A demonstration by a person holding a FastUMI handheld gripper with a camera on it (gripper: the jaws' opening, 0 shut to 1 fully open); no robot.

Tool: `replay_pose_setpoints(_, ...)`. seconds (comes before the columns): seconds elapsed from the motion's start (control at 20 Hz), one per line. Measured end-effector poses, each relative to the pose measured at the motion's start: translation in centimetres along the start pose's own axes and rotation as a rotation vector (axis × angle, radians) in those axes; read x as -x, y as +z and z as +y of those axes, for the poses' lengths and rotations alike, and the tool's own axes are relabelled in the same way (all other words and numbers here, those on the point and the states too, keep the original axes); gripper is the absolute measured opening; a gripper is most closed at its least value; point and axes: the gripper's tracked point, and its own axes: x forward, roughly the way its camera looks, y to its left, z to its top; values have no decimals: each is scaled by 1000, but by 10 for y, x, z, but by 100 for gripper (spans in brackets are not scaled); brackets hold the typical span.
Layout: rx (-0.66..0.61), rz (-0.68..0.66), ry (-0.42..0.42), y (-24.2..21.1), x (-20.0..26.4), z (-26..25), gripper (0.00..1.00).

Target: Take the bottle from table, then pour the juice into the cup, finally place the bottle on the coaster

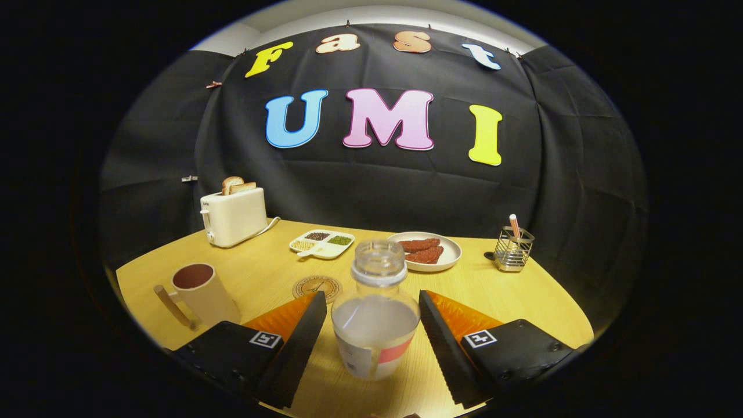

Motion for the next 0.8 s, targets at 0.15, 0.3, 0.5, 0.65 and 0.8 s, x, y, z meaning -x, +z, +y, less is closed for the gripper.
replay_pose_setpoints(0.15,-15,16,-7,-13,0,-1,97)
replay_pose_setpoints(0.3,-21,22,-13,-19,-2,-3,98)
replay_pose_setpoints(0.5,-62,24,-7,-20,-9,-3,82)
replay_pose_setpoints(0.65,-47,33,-12,-20,-13,-2,78)
replay_pose_setpoints(0.8,-44,66,-35,-21,-13,-5,75)
